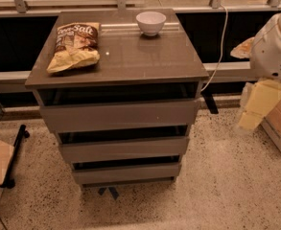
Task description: Open top drawer
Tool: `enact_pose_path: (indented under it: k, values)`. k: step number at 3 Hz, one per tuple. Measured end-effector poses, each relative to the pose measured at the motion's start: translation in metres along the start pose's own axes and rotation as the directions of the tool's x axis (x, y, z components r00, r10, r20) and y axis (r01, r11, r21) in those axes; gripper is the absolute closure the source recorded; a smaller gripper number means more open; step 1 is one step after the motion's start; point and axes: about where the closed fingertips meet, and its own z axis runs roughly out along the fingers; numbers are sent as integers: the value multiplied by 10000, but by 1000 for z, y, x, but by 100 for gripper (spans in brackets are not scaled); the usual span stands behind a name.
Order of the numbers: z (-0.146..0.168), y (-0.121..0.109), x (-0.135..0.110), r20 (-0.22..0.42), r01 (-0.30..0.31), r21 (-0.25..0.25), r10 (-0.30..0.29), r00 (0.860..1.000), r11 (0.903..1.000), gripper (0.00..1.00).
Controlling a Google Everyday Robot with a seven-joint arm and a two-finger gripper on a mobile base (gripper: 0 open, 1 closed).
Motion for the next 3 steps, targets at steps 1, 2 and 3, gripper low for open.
enact_pose_path:
  k: [1, 2, 3]
  values:
    - [27, -5, -7, 582, 329, 120, -335, 9977, 9994, 0]
    - [27, -7, -8, 624, 351, 235, -366, 9974, 9991, 0]
    - [33, -2, -7, 810, 231, 4, -231, 9964, 9997, 0]
